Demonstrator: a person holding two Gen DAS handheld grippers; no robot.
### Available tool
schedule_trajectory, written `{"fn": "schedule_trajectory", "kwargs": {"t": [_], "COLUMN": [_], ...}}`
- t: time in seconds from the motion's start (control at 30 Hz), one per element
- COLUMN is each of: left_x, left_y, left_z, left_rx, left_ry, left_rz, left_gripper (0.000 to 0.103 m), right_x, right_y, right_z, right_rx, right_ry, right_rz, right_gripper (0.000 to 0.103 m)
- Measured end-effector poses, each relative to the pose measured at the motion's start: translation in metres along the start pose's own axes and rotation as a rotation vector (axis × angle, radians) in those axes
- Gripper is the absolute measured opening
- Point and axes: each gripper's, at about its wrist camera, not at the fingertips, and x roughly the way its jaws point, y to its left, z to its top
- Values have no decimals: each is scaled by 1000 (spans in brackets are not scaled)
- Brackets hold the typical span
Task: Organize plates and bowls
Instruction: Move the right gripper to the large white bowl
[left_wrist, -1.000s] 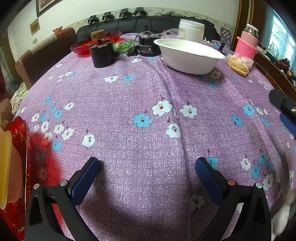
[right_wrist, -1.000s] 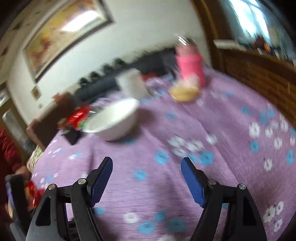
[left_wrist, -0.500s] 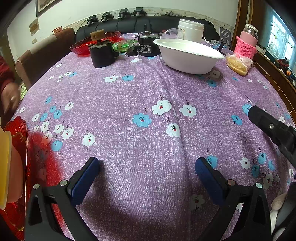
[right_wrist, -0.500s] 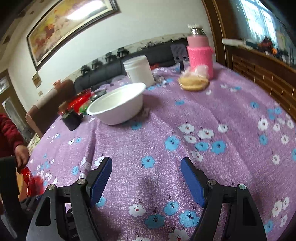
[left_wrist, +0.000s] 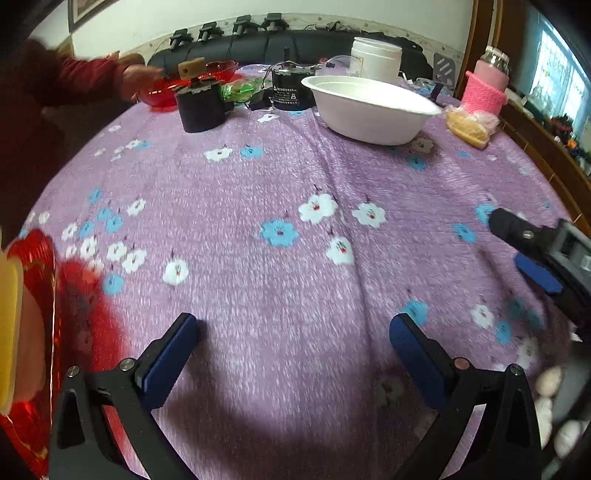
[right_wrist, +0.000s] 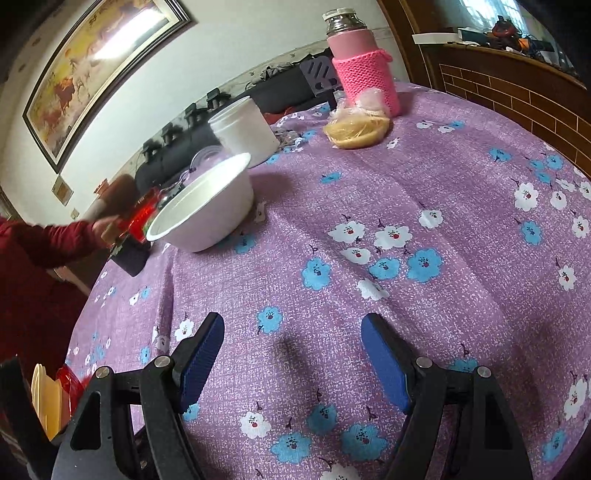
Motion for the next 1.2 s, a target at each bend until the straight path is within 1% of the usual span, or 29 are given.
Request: {"fn": "schedule_trajectory", "kwargs": {"t": [0.07,0.17,0.2,0.27,0.33,0.37,0.4,0.43,0.5,0.57,0.63,0.7,0.73,0.8,0.87,0.93,1.03,1.13,1.17,1.2], "left_x": [-15,-48,-61,-91,-118,-135,-145,-156,-175,-184,-184,-175,-169,-150,-135,-121,-103,-89,-81,-76], "left_y": [0,-5,-6,-8,-7,-6,-4,-1,8,20,30,44,49,61,70,77,82,89,90,91], "left_z": [-5,-7,-5,1,10,16,20,24,31,36,37,39,39,47,57,69,90,103,107,108], "left_rx": [-2,21,34,65,95,116,127,137,135,115,81,28,6,-50,-82,-96,-92,-116,-137,-149], "left_ry": [-9,-50,-71,-121,-156,-173,-180,-187,-208,-223,-226,-212,-194,-129,-90,-67,-63,-44,-31,-22], "left_rz": [-66,-85,-95,-98,-97,-100,-102,-104,-105,-108,-119,-143,-154,-201,-221,-214,-192,-200,-218,-230], "left_gripper": [99,99,99,99,99,99,99,99,99,99,99,99,99,99,99,99,97,93,93,92], "right_x": [0,0,1,2,3,3,2,-2,-16,-30,-38,-39,-38,-30,-19,-5,24,56,68,80], "right_y": [-1,-1,0,1,4,8,14,20,28,33,34,32,31,33,38,44,54,56,54,51], "right_z": [0,0,0,0,1,1,2,3,9,22,41,62,72,89,100,109,119,126,128,129], "right_rx": [4,3,-3,-14,-41,-74,-134,-187,-268,-300,-283,-228,-200,-161,-142,-120,-109,-69,-41,-11], "right_ry": [-1,0,6,13,30,42,52,45,13,-9,-7,8,15,28,36,53,85,120,142,163], "right_rz": [5,8,15,27,23,-3,-43,-61,-94,-106,-100,-77,-69,-56,-54,-40,-28,-27,-27,-24], "right_gripper": [80,81,83,86,87,87,86,85,84,84,85,85,85,85,85,85,83,78,73,63]}}
